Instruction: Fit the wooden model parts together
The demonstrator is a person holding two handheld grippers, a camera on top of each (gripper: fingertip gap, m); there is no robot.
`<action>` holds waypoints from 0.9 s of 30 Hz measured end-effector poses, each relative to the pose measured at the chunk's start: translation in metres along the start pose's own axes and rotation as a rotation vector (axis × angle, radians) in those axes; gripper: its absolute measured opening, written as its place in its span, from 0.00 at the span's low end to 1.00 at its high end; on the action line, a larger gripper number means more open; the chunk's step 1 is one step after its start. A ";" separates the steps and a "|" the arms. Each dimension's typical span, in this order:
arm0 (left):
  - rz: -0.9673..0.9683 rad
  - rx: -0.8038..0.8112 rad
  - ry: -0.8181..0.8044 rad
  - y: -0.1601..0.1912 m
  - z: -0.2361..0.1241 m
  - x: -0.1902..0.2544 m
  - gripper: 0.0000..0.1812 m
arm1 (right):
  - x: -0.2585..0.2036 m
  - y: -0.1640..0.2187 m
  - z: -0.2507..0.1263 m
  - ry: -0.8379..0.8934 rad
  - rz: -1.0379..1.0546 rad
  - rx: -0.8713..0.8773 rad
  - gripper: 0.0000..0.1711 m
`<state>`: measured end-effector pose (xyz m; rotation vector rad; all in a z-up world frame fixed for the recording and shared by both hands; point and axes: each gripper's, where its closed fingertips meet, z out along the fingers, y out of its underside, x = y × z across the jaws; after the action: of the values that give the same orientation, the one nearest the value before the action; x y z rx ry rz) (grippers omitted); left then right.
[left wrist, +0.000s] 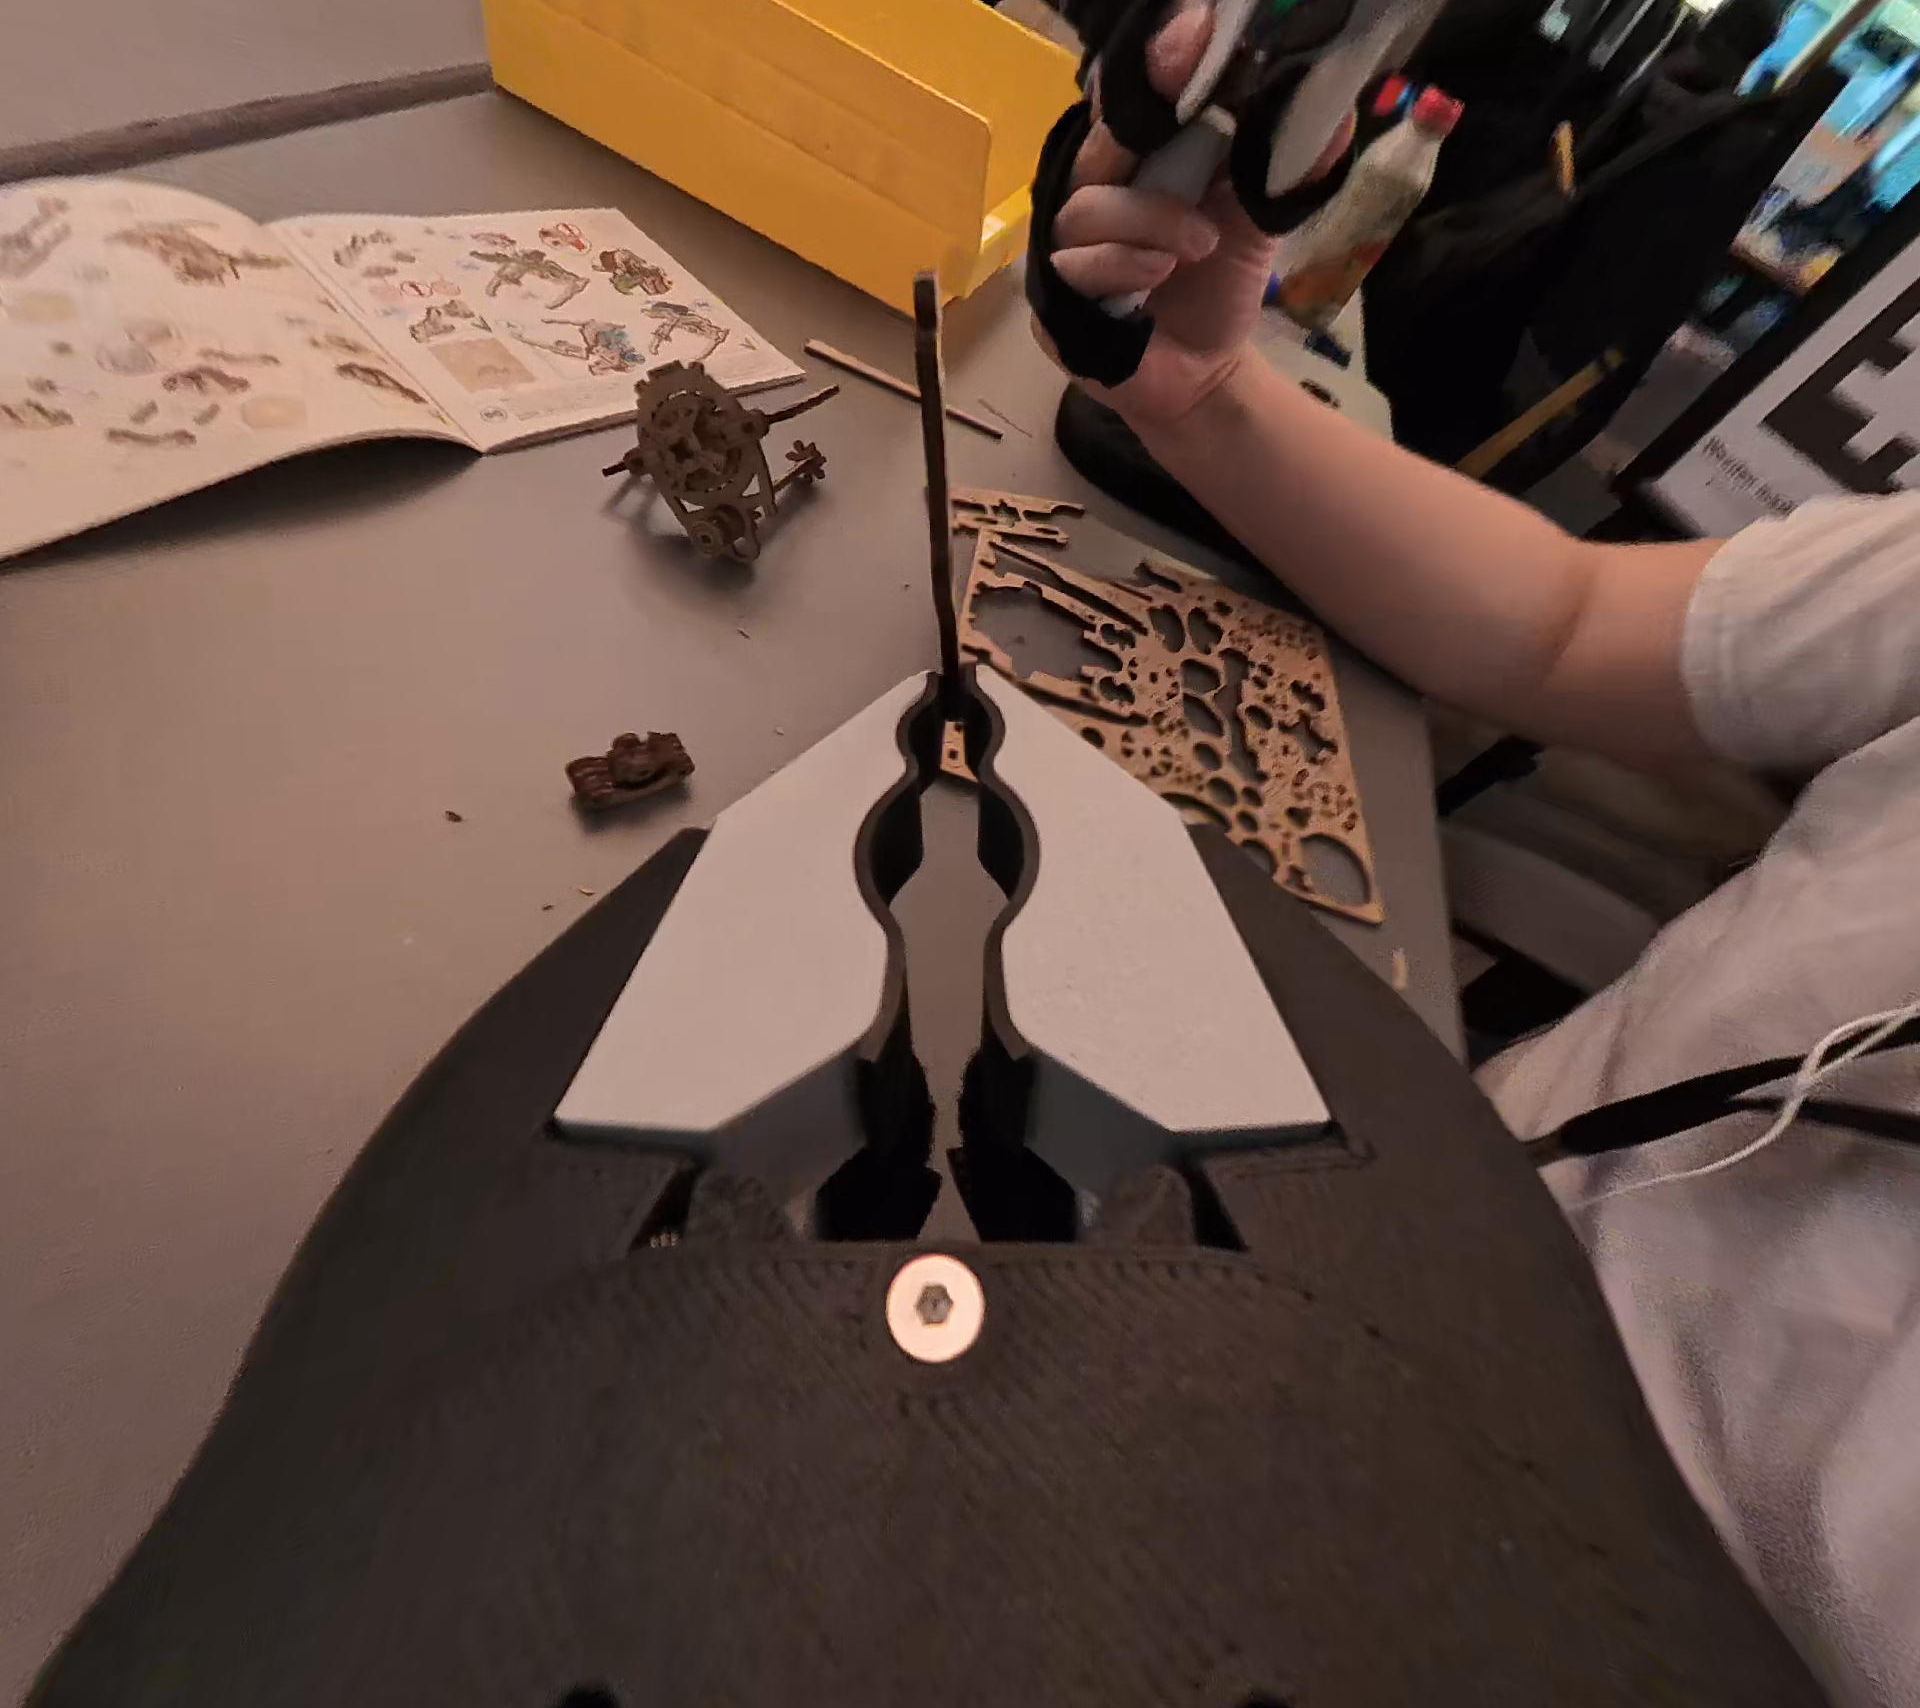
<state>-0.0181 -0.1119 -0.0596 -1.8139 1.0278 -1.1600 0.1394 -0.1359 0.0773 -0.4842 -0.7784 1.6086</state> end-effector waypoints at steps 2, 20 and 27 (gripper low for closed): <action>0.073 -0.034 -0.034 0.002 0.002 -0.001 0.00 | 0.000 0.001 0.001 -0.003 0.003 -0.002 0.10; 0.669 -0.376 -0.303 -0.115 0.014 0.050 0.01 | 0.001 0.003 0.002 0.036 -0.103 -0.040 0.10; 0.668 -0.606 -0.364 -0.084 0.009 0.012 0.01 | 0.001 -0.013 -0.006 0.057 -0.140 -0.030 0.10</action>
<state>0.0135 -0.0874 0.0153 -1.7807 1.6896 -0.1073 0.1521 -0.1329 0.0822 -0.4848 -0.7772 1.4493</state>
